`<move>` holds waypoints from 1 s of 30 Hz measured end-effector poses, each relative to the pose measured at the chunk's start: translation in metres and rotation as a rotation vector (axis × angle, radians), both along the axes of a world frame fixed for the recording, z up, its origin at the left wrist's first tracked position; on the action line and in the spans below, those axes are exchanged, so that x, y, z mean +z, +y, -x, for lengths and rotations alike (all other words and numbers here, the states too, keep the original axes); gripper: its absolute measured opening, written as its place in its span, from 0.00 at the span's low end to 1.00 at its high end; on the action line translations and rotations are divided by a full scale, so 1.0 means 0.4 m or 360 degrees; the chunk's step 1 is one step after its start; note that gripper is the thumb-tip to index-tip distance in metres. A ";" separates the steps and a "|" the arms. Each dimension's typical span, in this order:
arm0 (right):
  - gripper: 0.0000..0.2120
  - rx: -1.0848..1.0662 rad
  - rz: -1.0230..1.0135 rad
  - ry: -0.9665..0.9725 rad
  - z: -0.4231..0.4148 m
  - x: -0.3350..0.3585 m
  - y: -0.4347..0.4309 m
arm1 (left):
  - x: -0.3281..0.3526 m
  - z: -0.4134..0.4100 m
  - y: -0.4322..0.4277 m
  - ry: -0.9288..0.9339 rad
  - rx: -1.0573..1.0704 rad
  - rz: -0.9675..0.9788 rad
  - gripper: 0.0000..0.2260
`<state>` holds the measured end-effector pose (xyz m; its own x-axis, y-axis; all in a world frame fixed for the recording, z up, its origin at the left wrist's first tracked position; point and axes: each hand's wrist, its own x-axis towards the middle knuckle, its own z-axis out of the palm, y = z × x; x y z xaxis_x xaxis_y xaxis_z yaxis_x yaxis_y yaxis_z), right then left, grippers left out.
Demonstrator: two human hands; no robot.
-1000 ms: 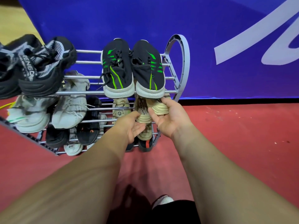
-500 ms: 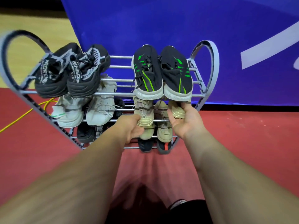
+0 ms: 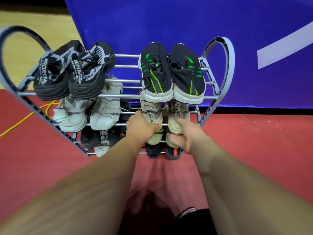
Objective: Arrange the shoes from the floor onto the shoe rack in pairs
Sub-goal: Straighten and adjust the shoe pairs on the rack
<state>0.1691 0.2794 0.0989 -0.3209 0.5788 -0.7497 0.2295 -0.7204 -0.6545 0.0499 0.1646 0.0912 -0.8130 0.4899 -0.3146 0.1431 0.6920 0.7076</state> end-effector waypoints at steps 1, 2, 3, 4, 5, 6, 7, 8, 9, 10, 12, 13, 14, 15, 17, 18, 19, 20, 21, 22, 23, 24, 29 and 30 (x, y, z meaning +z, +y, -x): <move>0.20 0.0074 -0.0093 -0.0118 -0.005 0.007 -0.007 | 0.003 -0.005 0.001 0.0029 -0.0002 -0.0020 0.35; 0.22 0.0127 -0.0192 -0.0198 -0.010 0.008 -0.009 | 0.002 -0.008 0.003 0.0049 0.0006 -0.0048 0.33; 0.26 0.0187 -0.0312 -0.0285 -0.017 0.012 -0.010 | -0.001 -0.010 0.006 0.0055 0.0015 -0.0067 0.32; 0.30 0.0264 -0.0436 -0.0369 -0.022 0.013 -0.010 | -0.002 -0.013 0.009 0.0057 0.0016 -0.0072 0.32; 0.33 0.0342 -0.0541 -0.0441 -0.028 0.021 -0.013 | -0.005 -0.016 0.011 0.0063 0.0016 -0.0072 0.31; 0.33 0.0399 -0.0620 -0.0486 -0.030 0.020 -0.013 | -0.009 -0.017 0.013 0.0074 0.0020 -0.0075 0.30; 0.33 0.0444 -0.0673 -0.0516 -0.033 0.023 -0.014 | -0.011 -0.019 0.013 0.0083 0.0027 -0.0087 0.29; 0.33 0.0468 -0.0703 -0.0525 -0.034 0.021 -0.014 | -0.013 -0.018 0.013 0.0083 0.0035 -0.0100 0.28; 0.32 0.0480 -0.0719 -0.0527 -0.035 0.021 -0.014 | -0.014 -0.017 0.012 0.0077 0.0038 -0.0115 0.27; 0.32 0.0475 -0.0734 -0.0516 -0.034 0.017 -0.012 | -0.016 -0.014 0.010 0.0066 0.0037 -0.0132 0.27; 0.30 0.0456 -0.0750 -0.0483 -0.032 0.013 -0.009 | -0.020 -0.011 0.009 0.0055 0.0013 -0.0142 0.27; 0.28 0.0443 -0.0740 -0.0462 -0.031 0.013 -0.009 | -0.022 -0.010 0.009 0.0057 -0.0005 -0.0139 0.27; 0.26 0.0423 -0.0719 -0.0427 -0.029 0.010 -0.007 | -0.024 -0.009 0.009 0.0062 -0.0025 -0.0138 0.26; 0.25 0.0411 -0.0703 -0.0404 -0.027 0.012 -0.007 | -0.025 -0.008 0.010 0.0067 -0.0036 -0.0133 0.27; 0.24 0.0404 -0.0729 -0.0413 -0.024 0.010 -0.006 | -0.027 -0.007 0.013 0.0067 -0.0034 -0.0128 0.27; 0.24 0.0404 -0.0745 -0.0426 -0.022 0.005 -0.005 | -0.028 -0.006 0.015 0.0066 -0.0027 -0.0132 0.28; 0.24 0.0400 -0.0762 -0.0441 -0.020 0.003 -0.005 | -0.030 -0.006 0.017 0.0064 -0.0023 -0.0137 0.28; 0.24 0.0388 -0.0781 -0.0436 -0.018 0.000 -0.003 | -0.032 -0.007 0.018 0.0066 -0.0023 -0.0144 0.28; 0.24 0.0377 -0.0804 -0.0427 -0.016 0.000 -0.001 | -0.033 -0.008 0.019 0.0068 -0.0022 -0.0152 0.27; 0.23 0.0365 -0.0833 -0.0414 -0.013 -0.002 0.002 | -0.035 -0.008 0.020 0.0074 -0.0021 -0.0162 0.27; 0.23 0.0358 -0.0860 -0.0408 -0.009 -0.001 0.004 | -0.035 -0.009 0.021 0.0083 -0.0021 -0.0169 0.26; 0.23 0.0355 -0.0875 -0.0397 -0.006 -0.001 0.006 | -0.036 -0.009 0.021 0.0096 -0.0025 -0.0173 0.26; 0.21 0.0352 -0.0778 -0.0362 0.001 -0.013 0.004 | -0.040 -0.010 0.023 0.0158 -0.0042 -0.0184 0.26; 0.21 0.0345 -0.0761 -0.0347 0.000 -0.015 0.005 | -0.042 -0.010 0.024 0.0162 -0.0038 -0.0193 0.26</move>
